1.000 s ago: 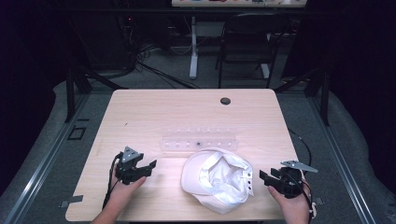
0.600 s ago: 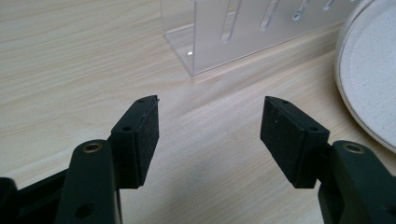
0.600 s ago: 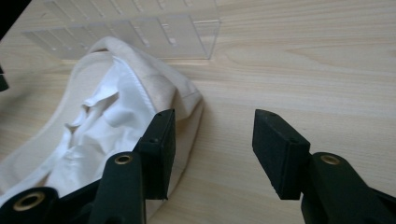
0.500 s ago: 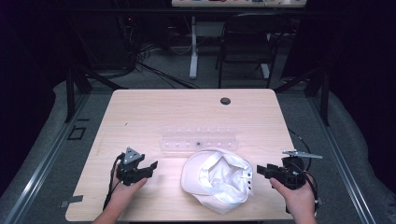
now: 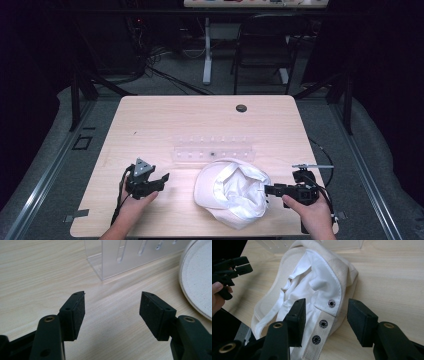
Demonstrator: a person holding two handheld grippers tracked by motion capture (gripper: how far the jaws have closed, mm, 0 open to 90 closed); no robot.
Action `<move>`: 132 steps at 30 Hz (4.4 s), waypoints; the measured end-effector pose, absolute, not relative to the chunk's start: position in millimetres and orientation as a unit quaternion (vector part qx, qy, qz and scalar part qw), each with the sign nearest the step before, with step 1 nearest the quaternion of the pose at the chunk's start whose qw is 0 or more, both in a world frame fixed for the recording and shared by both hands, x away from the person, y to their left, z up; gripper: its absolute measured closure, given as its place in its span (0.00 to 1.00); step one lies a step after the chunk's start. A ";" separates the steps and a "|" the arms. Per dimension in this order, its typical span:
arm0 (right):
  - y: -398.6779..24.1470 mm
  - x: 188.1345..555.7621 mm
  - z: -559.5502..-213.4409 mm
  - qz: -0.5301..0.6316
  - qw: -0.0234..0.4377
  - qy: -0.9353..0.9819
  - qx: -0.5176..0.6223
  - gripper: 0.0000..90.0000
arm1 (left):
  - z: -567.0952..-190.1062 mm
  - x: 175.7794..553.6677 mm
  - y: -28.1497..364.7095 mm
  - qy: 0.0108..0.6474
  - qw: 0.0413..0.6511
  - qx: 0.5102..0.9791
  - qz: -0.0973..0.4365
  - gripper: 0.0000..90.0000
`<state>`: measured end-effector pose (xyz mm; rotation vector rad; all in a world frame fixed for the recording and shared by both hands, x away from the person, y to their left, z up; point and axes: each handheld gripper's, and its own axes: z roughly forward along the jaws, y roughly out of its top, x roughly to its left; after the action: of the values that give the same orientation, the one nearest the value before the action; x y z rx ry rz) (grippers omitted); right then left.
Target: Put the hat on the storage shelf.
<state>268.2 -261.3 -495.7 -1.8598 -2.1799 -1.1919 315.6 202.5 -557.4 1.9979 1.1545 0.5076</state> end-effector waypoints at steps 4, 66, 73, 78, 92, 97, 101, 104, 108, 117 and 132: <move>-257.4 270.0 -504.5 -0.383 0.031 -0.701 -0.600 0.54 | -558.0 315.5 201.1 0.450 0.380 0.783 0.198 0.42; -230.3 316.2 -472.0 -0.303 0.038 -0.746 -0.592 0.91 | -559.5 314.0 194.7 0.437 0.370 0.795 0.201 0.42; -229.1 321.4 -468.2 -0.286 0.026 -0.752 -0.593 0.91 | -560.3 314.3 194.3 0.438 0.369 0.795 0.201 0.42; -226.6 323.8 -464.3 -0.270 0.013 -0.756 -0.596 0.91 | -560.6 314.4 194.2 0.439 0.369 0.795 0.200 0.42; -217.1 327.2 -448.6 -0.223 -0.032 -0.774 -0.592 0.92 | -560.9 314.4 194.0 0.438 0.369 0.795 0.200 0.42; -214.8 327.5 -444.2 -0.213 -0.035 -0.772 -0.597 0.92 | -560.8 314.4 194.0 0.438 0.369 0.795 0.200 0.42; -212.8 327.6 -439.0 -0.213 -0.033 -0.773 -0.596 0.92 | -560.9 314.4 194.0 0.437 0.370 0.795 0.201 0.42; -212.2 327.9 -434.5 -0.211 -0.033 -0.773 -0.598 0.92 | -560.9 314.4 194.1 0.438 0.370 0.795 0.201 0.42; -212.6 328.5 -427.4 -0.207 -0.039 -0.773 -0.599 0.92 | -560.9 314.4 194.0 0.438 0.370 0.795 0.200 0.42; -213.8 329.1 -414.0 -0.213 -0.028 -0.770 -0.601 0.92 | -560.9 314.3 193.9 0.437 0.369 0.795 0.201 0.42; -213.4 329.4 -391.9 -0.230 0.022 -0.760 -0.608 0.92 | -560.8 314.1 193.8 0.437 0.370 0.795 0.201 0.42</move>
<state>329.4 -213.4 -391.9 -1.8829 -2.3527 -0.7139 314.1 193.8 -560.8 2.0387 1.1214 0.5156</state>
